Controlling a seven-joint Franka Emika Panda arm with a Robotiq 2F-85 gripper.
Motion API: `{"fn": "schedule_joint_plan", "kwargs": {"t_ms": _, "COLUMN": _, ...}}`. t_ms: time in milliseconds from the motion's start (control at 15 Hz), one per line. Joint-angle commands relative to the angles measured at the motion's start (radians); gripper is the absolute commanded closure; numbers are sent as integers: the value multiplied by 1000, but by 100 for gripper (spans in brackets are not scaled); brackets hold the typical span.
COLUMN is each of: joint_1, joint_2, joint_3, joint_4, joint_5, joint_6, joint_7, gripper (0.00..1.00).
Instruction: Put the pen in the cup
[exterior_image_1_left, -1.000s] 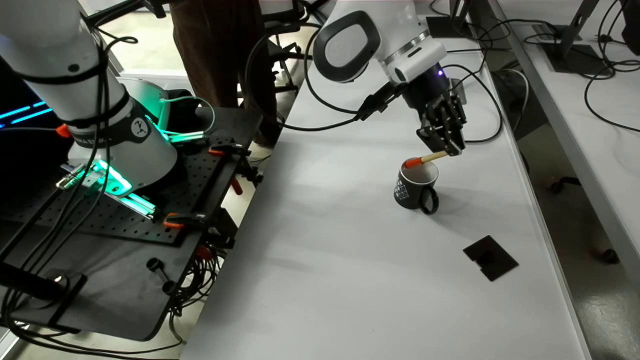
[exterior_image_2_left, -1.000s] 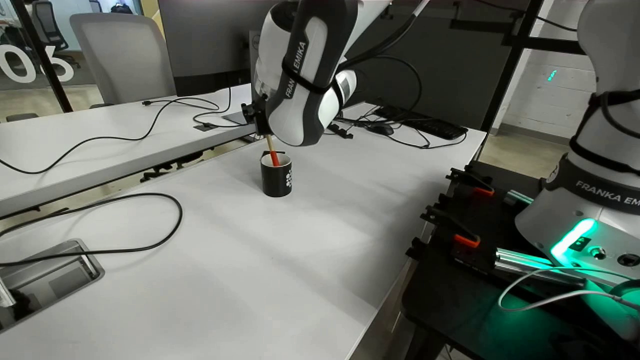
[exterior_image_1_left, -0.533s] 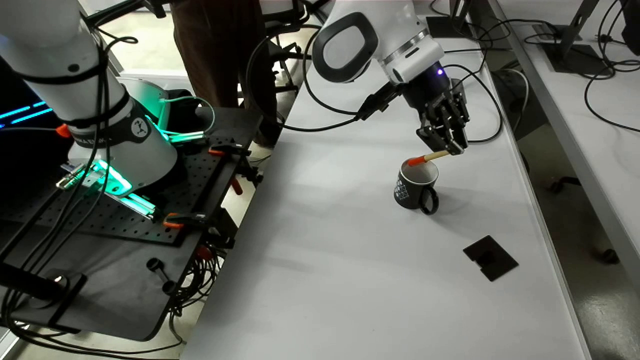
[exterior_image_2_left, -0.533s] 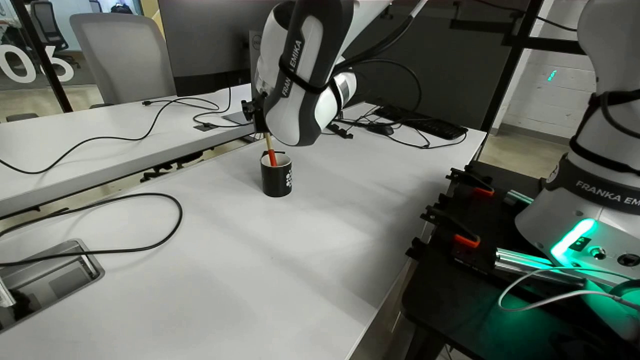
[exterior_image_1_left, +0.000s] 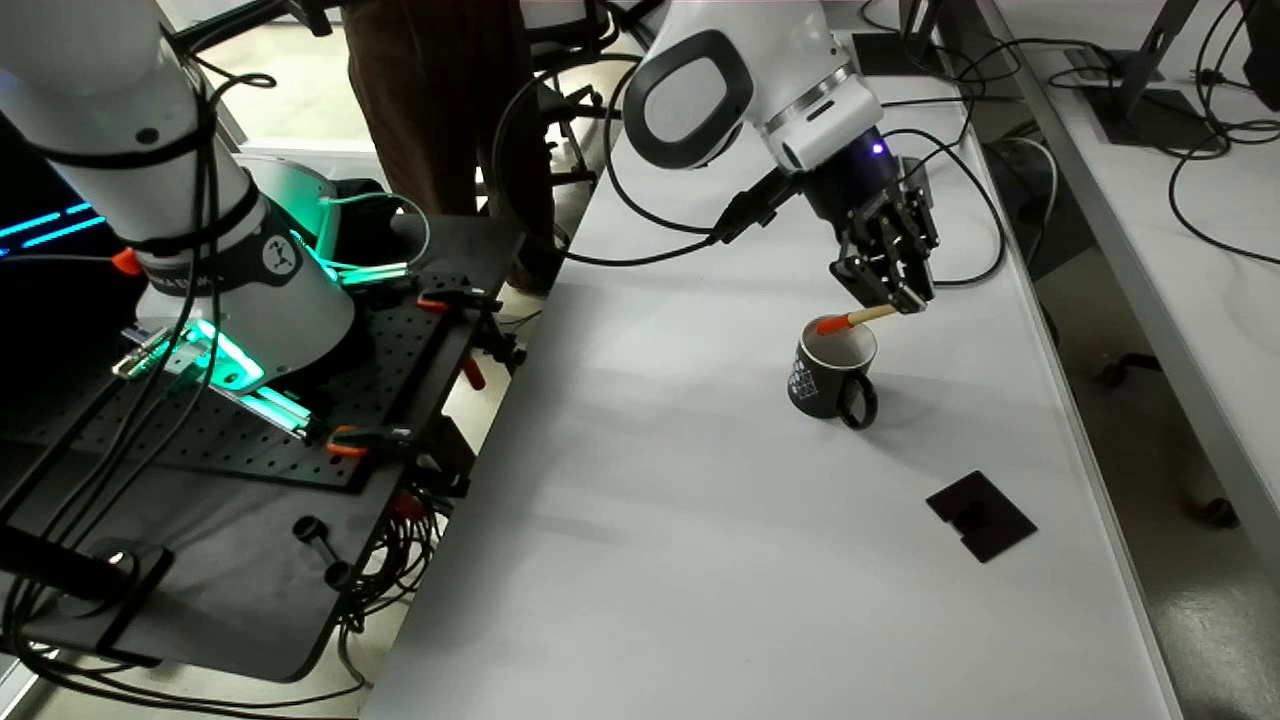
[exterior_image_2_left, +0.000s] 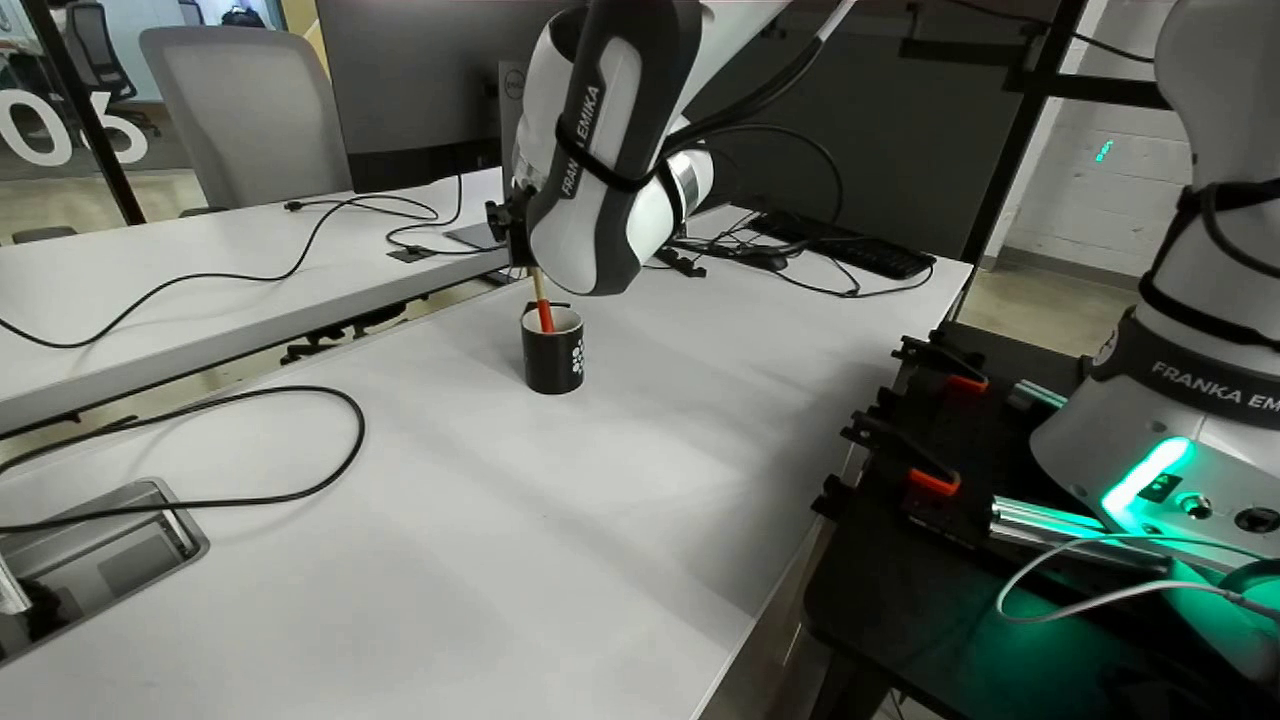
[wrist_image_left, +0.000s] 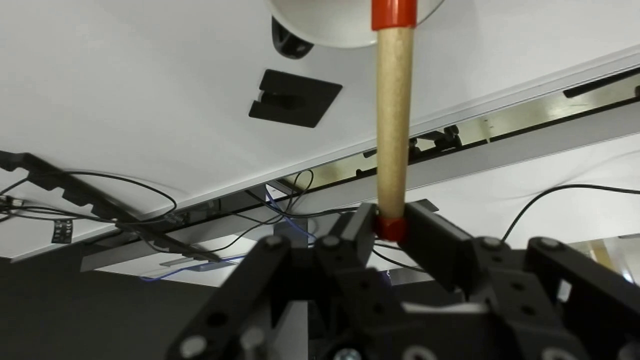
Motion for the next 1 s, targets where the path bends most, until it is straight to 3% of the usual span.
{"fn": "schedule_joint_plan", "kwargs": {"t_ms": 0, "joint_1": 2, "joint_2": 15, "joint_3": -3, "joint_4": 9, "joint_5": 39, "joint_6": 6, "joint_7": -14, "gripper": 95}}
{"fn": "schedule_joint_plan", "kwargs": {"t_ms": 67, "joint_1": -7, "joint_2": 4, "joint_3": 4, "joint_4": 9, "joint_5": 32, "joint_6": 3, "joint_7": -24, "gripper": 54}}
{"fn": "schedule_joint_plan", "kwargs": {"t_ms": 200, "joint_1": -3, "joint_2": 7, "joint_3": 0, "joint_4": 9, "joint_5": 39, "joint_6": -3, "joint_7": -18, "gripper": 46}}
{"fn": "schedule_joint_plan", "kwargs": {"t_ms": 600, "joint_1": -2, "joint_2": 8, "joint_3": -2, "joint_4": 9, "joint_5": 51, "joint_6": -5, "joint_7": -14, "gripper": 2}}
{"fn": "schedule_joint_plan", "kwargs": {"t_ms": 933, "joint_1": -2, "joint_2": 7, "joint_3": -2, "joint_4": 11, "joint_5": 52, "joint_6": -9, "joint_7": -16, "gripper": 0}}
